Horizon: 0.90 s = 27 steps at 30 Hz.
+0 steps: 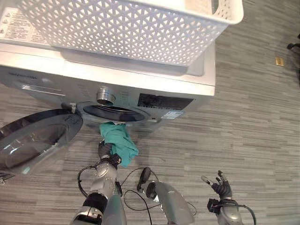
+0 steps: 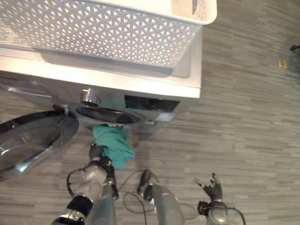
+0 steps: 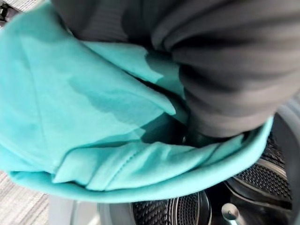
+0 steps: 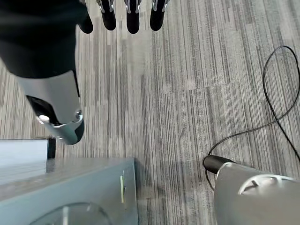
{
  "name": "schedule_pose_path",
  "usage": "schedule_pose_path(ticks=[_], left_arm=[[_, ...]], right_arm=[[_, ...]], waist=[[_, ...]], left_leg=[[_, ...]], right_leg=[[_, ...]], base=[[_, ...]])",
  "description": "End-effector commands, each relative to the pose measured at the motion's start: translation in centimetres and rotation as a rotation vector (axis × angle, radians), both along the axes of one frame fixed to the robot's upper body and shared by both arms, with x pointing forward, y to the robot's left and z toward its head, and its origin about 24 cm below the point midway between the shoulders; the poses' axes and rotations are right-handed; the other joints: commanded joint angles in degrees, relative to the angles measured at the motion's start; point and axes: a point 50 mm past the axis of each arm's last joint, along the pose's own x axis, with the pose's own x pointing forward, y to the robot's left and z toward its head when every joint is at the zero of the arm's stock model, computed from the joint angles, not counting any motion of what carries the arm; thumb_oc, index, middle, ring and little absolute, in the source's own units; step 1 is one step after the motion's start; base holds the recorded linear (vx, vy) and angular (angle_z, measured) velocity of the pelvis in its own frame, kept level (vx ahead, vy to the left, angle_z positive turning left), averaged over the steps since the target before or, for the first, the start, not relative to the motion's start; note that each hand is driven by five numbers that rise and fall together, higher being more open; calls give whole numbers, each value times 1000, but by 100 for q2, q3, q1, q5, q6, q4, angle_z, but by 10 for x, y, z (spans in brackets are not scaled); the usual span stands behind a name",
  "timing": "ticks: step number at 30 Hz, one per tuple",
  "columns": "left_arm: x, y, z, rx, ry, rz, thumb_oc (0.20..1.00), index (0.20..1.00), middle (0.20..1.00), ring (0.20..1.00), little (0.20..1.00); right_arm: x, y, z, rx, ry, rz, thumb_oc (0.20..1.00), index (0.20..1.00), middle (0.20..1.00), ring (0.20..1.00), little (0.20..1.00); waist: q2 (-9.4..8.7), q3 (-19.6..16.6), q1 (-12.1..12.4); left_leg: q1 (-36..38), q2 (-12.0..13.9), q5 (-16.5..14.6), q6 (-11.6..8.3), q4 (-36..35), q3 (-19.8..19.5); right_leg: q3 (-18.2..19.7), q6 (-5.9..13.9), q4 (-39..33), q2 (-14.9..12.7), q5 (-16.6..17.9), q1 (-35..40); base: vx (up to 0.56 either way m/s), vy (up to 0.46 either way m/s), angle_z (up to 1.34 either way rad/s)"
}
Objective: Grab the laundry basket,head to the washer,open it,put in the laundry and shut it.
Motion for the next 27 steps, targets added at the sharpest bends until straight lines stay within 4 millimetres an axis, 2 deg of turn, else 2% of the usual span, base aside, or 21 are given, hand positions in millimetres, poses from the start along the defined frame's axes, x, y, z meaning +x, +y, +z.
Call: schedule_pose_path(ticks=[1, 7, 8, 13, 14, 16, 18, 19, 22, 23, 24, 25, 27], left_arm=[[13, -8, 24, -29, -133, 15, 200, 200, 200, 200, 200], [42, -14, 72, -47, -290, 42, 200, 200, 200, 200, 200], [42, -14, 72, -46, -292, 43, 200, 200, 200, 200, 200], [61, -15, 109, -47, -395, 65, 200, 200, 200, 200, 200], [67, -15, 125, -54, -433, 79, 200, 200, 200, 200, 200], [70, -16, 132, -57, -450, 81, 200, 200, 200, 200, 200], [79, -8, 156, -67, -505, 124, 200, 200, 200, 200, 200], [79, -8, 156, -67, -506, 124, 200, 200, 200, 200, 200], [88, 9, 185, -93, -566, 195, 200, 200, 200, 200, 200], [88, 9, 186, -93, -568, 195, 200, 200, 200, 200, 200], [91, 16, 204, -80, -612, 211, 200, 200, 200, 200, 200], [91, 16, 205, -80, -614, 212, 200, 200, 200, 200, 200], [94, 16, 231, -71, -683, 208, 200, 200, 200, 200, 200]], right_arm=[[-2, 1, 7, 28, -52, -39, 1000, 1000, 1000, 1000, 1000], [21, 20, 20, 76, -146, 45, 1000, 1000, 1000, 1000, 1000], [21, 20, 21, 77, -148, 46, 1000, 1000, 1000, 1000, 1000], [43, 32, 37, 91, -243, 112, 1000, 1000, 1000, 1000, 1000], [51, 35, 42, 108, -274, 113, 1000, 1000, 1000, 1000, 1000], [55, 37, 45, 115, -291, 117, 1000, 1000, 1000, 1000, 1000], [63, 42, 53, 130, -336, 135, 1000, 1000, 1000, 1000, 1000], [64, 42, 53, 130, -336, 135, 1000, 1000, 1000, 1000, 1000], [72, 49, 62, 155, -382, 155, 1000, 1000, 1000, 1000, 1000], [73, 50, 62, 155, -384, 156, 1000, 1000, 1000, 1000, 1000], [76, 51, 68, 156, -412, 176, 1000, 1000, 1000, 1000, 1000], [77, 51, 69, 156, -414, 177, 1000, 1000, 1000, 1000, 1000], [80, 51, 73, 152, -434, 201, 1000, 1000, 1000, 1000, 1000]], waist=[[-35, -8, -48], [-100, 270, -64], [-99, 270, -71], [-142, 388, -146], [-169, 440, -173], [-189, 473, -180], [-242, 507, -230], [-241, 503, -235], [-328, 519, -293], [-331, 517, -302], [-370, 544, -337], [-371, 543, -346], [-406, 571, -413]], left_leg=[[-440, -526, 679, 262, -686, 492], [-816, -534, 676, 268, -649, 453], [-833, -533, 676, 268, -642, 449], [-1203, -532, 649, 286, -589, 368], [-1385, -535, 637, 289, -541, 334], [-1456, -536, 627, 291, -522, 326], [-1720, -530, 597, 301, -479, 286], [-1730, -531, 597, 302, -475, 284], [-1936, -519, 571, 301, -486, 248], [-1953, -518, 572, 301, -483, 246], [-2053, -505, 550, 307, -490, 222], [-2071, -505, 549, 309, -484, 219], [-2257, -516, 487, 328, -428, 192]], right_leg=[[-212, -221, 11, 292, -589, 624], [-286, -233, 132, 320, -577, 216], [-290, -234, 137, 320, -578, 202], [-342, -221, 219, 316, -548, -199], [-353, -225, 262, 318, -556, -362], [-367, -231, 300, 318, -553, -459], [-386, -224, 404, 324, -558, -759], [-388, -224, 409, 323, -560, -769], [-416, -202, 450, 347, -558, -999], [-418, -203, 456, 346, -560, -1017], [-423, -186, 466, 349, -538, -1132], [-426, -186, 473, 348, -539, -1149], [-427, -174, 483, 355, -519, -1330]], base=[[-10, -20, 10], [-13, -17, 2], [-29, -23, -3], [-14, -24, 4], [-16, -32, 13], [-12, -30, 13], [-1, -14, 4], [16, -27, 3], [14, -26, 4], [21, -15, 11], [12, -9, 8], [19, -22, 6], [19, -13, 0]])
